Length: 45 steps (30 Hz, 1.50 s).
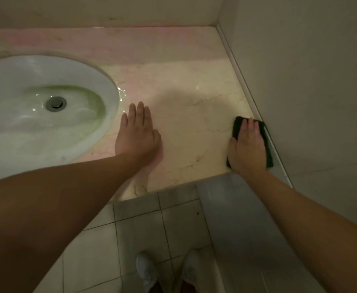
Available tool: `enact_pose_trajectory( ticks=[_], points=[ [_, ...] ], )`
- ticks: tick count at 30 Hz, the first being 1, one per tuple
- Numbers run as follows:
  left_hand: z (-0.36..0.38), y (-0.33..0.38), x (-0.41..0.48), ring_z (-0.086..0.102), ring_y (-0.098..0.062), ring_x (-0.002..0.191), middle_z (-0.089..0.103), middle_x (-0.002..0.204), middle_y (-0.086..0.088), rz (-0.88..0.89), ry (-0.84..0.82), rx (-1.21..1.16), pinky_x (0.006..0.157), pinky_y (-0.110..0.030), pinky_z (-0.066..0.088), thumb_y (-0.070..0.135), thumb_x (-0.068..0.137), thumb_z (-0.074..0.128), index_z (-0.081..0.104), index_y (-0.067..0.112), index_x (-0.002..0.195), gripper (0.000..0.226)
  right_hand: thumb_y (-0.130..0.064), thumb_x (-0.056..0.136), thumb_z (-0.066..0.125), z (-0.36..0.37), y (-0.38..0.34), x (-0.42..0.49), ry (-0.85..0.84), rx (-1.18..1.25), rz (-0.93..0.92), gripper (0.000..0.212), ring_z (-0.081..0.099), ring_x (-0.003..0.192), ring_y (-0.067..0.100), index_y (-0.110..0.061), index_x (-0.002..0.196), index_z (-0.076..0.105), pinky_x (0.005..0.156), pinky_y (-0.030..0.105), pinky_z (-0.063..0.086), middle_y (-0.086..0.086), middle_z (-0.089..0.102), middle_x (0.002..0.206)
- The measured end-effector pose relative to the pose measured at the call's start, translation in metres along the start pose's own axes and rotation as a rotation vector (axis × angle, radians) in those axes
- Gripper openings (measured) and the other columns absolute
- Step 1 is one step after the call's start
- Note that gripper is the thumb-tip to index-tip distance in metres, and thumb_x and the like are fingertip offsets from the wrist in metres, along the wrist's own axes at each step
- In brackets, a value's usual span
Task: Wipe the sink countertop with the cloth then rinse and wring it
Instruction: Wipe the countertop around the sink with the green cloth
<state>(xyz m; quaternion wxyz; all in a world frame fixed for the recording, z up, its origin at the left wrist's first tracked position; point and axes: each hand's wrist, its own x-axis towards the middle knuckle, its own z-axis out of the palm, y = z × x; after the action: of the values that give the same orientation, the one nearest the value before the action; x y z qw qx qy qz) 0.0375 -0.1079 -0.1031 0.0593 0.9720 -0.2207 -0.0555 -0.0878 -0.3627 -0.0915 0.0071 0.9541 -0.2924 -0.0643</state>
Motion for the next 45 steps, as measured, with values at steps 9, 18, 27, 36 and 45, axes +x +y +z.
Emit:
enact_pose_trajectory(
  ticks=[9, 18, 27, 36, 45],
  points=[
    [-0.005, -0.003, -0.003, -0.004, -0.030, 0.149, 0.000, 0.162, -0.014, 0.041, -0.036, -0.009, 0.121, -0.045, 0.006, 0.034, 0.096, 0.013, 0.002, 0.003, 0.153, 0.065, -0.032, 0.098, 0.035, 0.017, -0.122, -0.083, 0.026, 0.112, -0.526, 0.064, 0.015, 0.149, 0.028, -0.004, 0.152, 0.017, 0.121, 0.042, 0.017, 0.015, 0.018, 0.160],
    [-0.008, -0.001, 0.002, -0.005, -0.029, 0.149, -0.001, 0.162, -0.013, 0.013, -0.058, -0.016, 0.121, -0.044, 0.004, 0.039, 0.098, 0.015, 0.004, 0.005, 0.153, 0.066, -0.034, 0.099, 0.025, 0.008, -0.019, 0.002, 0.063, 0.131, -0.109, 0.064, 0.011, 0.149, 0.028, -0.003, 0.154, 0.009, 0.120, 0.041, 0.012, 0.015, 0.011, 0.162],
    [-0.026, -0.015, 0.082, -0.003, -0.032, 0.149, 0.003, 0.161, -0.017, -0.138, -0.014, -0.113, 0.120, -0.047, 0.006, 0.044, 0.097, 0.026, 0.009, 0.003, 0.153, 0.071, -0.031, 0.101, 0.025, -0.013, -0.044, 0.116, 0.055, 0.191, -0.082, 0.062, 0.003, 0.150, 0.021, -0.009, 0.154, 0.002, 0.121, 0.039, 0.012, 0.008, 0.004, 0.164],
    [-0.038, -0.037, 0.205, 0.007, -0.039, 0.147, 0.011, 0.158, -0.024, -0.287, -0.001, -0.020, 0.119, -0.051, 0.010, 0.043, 0.096, 0.027, 0.014, -0.004, 0.150, 0.073, -0.027, 0.099, 0.029, -0.027, -0.096, 0.251, 0.080, 0.221, -0.132, 0.063, 0.008, 0.150, 0.024, -0.005, 0.154, 0.006, 0.120, 0.037, 0.012, 0.011, 0.009, 0.163],
    [-0.034, -0.036, 0.213, 0.009, -0.038, 0.147, 0.012, 0.158, -0.024, -0.292, 0.036, -0.007, 0.119, -0.051, 0.013, 0.041, 0.094, 0.021, 0.014, -0.003, 0.150, 0.072, -0.029, 0.101, 0.027, -0.042, -0.153, 0.347, 0.042, 0.234, -0.078, 0.064, 0.002, 0.150, 0.026, -0.003, 0.154, 0.003, 0.120, 0.035, 0.001, 0.013, 0.003, 0.163]
  ],
)
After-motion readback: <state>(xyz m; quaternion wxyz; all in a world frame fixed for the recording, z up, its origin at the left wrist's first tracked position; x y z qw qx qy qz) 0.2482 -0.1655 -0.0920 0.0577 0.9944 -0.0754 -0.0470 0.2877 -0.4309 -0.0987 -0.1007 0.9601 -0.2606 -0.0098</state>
